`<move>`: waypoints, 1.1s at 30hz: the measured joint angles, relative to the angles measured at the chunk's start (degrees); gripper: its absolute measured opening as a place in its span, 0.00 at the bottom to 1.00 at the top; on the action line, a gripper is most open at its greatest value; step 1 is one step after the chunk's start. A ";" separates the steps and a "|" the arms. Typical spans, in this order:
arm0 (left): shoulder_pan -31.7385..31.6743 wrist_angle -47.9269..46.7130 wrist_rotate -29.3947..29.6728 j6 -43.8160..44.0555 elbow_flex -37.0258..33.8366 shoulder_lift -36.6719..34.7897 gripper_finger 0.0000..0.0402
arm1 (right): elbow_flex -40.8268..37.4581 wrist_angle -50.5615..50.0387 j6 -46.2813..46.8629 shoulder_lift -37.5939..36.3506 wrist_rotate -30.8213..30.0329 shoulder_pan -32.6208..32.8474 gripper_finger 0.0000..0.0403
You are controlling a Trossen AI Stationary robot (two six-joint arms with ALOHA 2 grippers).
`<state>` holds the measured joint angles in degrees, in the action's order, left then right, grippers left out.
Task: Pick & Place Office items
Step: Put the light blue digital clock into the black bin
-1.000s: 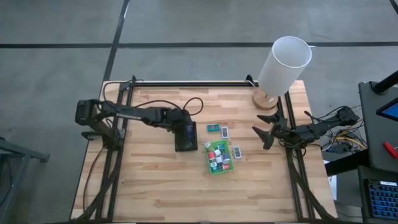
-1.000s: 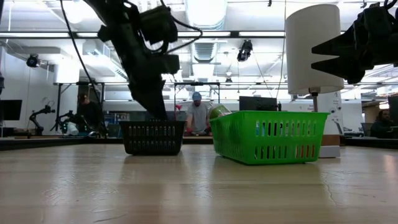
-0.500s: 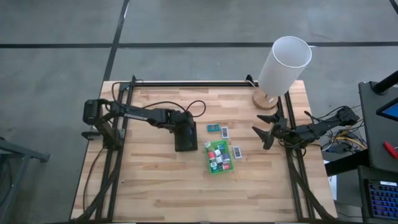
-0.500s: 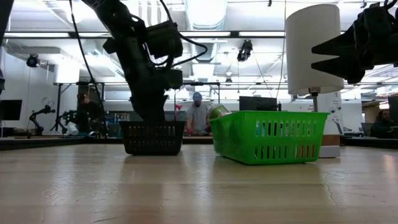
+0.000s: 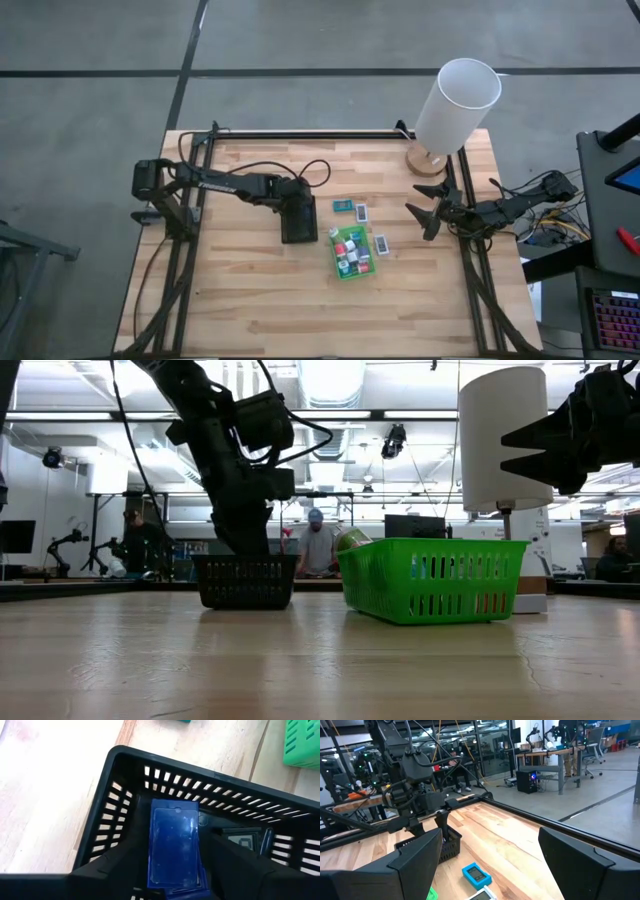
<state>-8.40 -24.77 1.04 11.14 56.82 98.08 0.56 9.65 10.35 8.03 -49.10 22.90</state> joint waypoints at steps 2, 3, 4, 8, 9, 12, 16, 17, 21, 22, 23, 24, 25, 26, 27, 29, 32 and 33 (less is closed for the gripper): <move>0.00 -0.04 -0.01 0.00 0.00 -0.02 0.61 | -0.02 0.01 0.00 0.00 -0.01 0.02 0.81; 0.00 -0.06 0.00 -0.01 0.00 -0.02 0.61 | 0.00 0.00 0.00 0.00 -0.01 0.00 0.81; 0.00 -0.17 0.00 -0.03 0.03 -0.03 0.61 | 0.00 0.00 0.00 0.00 0.00 0.01 0.81; -0.10 -0.98 0.13 -0.64 0.17 -1.84 0.61 | 0.00 0.02 0.00 0.00 0.00 0.00 0.81; -0.11 -0.98 0.29 -0.74 0.17 -2.45 0.61 | -0.01 0.00 0.00 0.00 0.00 0.01 0.81; -0.11 -0.98 0.83 -0.90 0.17 -4.74 0.61 | -0.01 0.00 0.00 0.00 -0.01 0.00 0.81; -0.11 -0.74 1.09 -2.04 0.17 -7.73 0.61 | -0.01 0.01 0.00 0.00 -0.01 0.02 0.81; -0.11 -0.57 1.11 -2.76 0.17 -8.26 0.61 | -0.02 0.00 0.00 0.00 0.00 0.02 0.81; -0.11 2.36 1.11 -5.93 0.17 -9.60 0.61 | 0.00 0.00 0.00 0.00 -0.02 0.02 0.81; -0.11 3.49 1.11 -6.57 0.17 -9.67 0.61 | 0.00 0.00 -0.01 0.00 -0.01 0.02 0.81; -0.11 4.75 1.12 -7.18 0.17 -9.71 0.61 | -0.02 0.00 -0.01 0.00 0.00 0.02 0.81; -0.11 5.98 1.14 -7.89 0.17 -9.73 0.61 | 0.00 0.00 0.00 0.00 -0.01 0.01 0.81; -0.11 7.34 1.11 -8.82 0.17 -9.74 0.61 | -0.01 0.00 0.00 0.00 -0.01 0.01 0.81; -0.11 8.66 1.11 -9.97 0.17 -9.75 0.61 | -0.01 0.00 0.00 0.00 0.00 0.01 0.81; -0.11 9.89 1.08 -11.21 0.17 -9.72 0.61 | -0.02 0.00 0.00 0.00 -0.01 0.00 0.81; -0.11 12.23 0.76 -13.68 0.17 -9.47 0.61 | 0.00 0.00 0.00 0.00 -0.02 0.02 0.81; -0.11 15.67 0.42 -15.63 0.17 -8.99 0.61 | -0.02 0.00 0.00 0.00 0.00 0.02 0.81; -0.11 16.70 0.41 -16.05 0.17 -8.76 0.61 | 0.00 0.00 0.00 0.00 -0.02 0.02 0.81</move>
<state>-8.51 -8.07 1.45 -4.92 56.99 89.32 0.56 9.65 10.35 8.03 -49.12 22.92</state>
